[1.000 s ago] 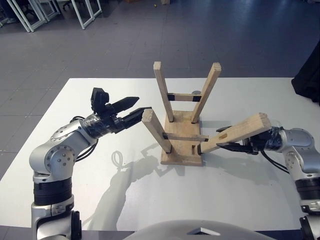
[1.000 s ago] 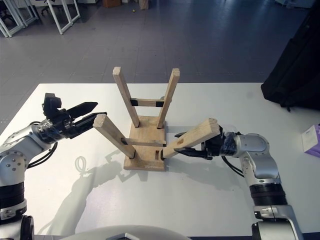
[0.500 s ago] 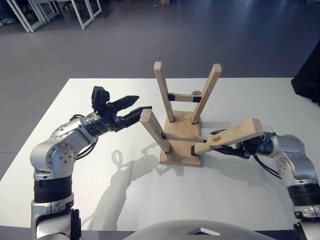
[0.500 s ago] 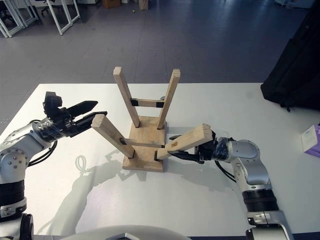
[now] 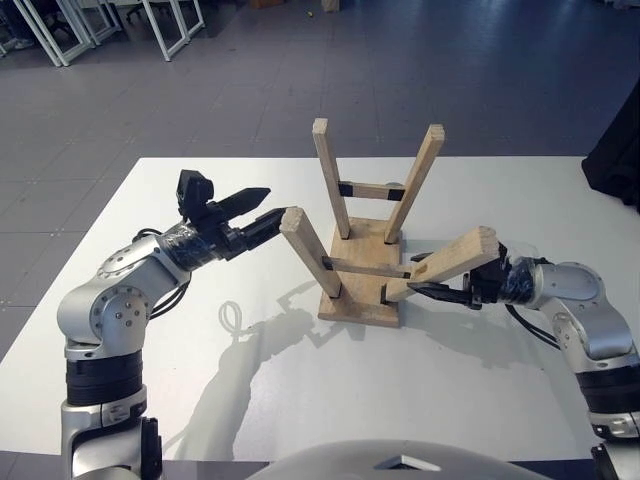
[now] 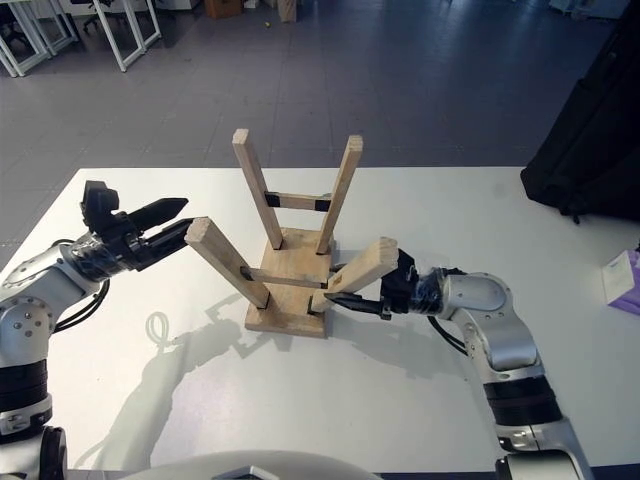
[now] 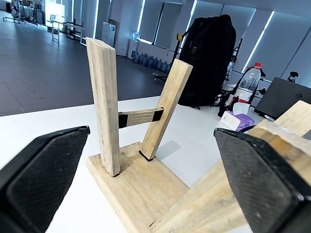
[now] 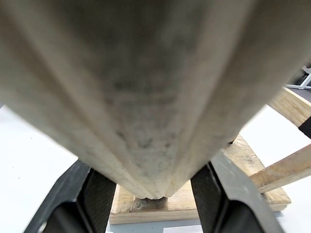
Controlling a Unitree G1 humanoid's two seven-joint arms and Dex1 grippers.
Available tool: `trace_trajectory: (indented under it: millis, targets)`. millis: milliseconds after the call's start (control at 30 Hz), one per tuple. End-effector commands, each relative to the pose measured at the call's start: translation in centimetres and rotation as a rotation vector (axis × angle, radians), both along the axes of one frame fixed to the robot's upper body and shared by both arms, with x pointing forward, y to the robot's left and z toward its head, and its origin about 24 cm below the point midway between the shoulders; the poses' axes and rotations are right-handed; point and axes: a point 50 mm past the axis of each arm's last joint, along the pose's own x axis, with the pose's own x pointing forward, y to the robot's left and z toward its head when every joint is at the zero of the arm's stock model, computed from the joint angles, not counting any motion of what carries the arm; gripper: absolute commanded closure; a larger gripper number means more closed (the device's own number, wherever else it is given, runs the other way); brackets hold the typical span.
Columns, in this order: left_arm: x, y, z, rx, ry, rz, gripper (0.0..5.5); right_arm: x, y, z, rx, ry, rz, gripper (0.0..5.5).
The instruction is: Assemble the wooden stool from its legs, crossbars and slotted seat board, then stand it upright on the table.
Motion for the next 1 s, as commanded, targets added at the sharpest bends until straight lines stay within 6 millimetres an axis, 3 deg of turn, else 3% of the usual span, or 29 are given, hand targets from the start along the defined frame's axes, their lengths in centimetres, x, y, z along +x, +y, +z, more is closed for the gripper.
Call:
trace_trajectory:
  millis: [33,367,733,1000]
  targets:
    - [0.5,1.0,0.3,0.062,-0.01,0.084,0.78,0.4,0.0,-0.9,-0.127,0.007,-0.076,3.44]
    - [0.6,1.3,0.3,0.08,-0.01,0.115,0.78,1.1,0.2,-1.6,-0.207,0.107,-0.149,3.44]
    - [0.1,0.9,0.2,0.071,-0.013,0.075,0.78,1.4,0.5,-3.9,-0.234,0.223,-0.117,3.44]
    - [0.2,1.0,1.9,-0.011,0.016,0.103,0.78,1.5,0.3,-5.8,-0.394,0.253,-0.208,3.44]
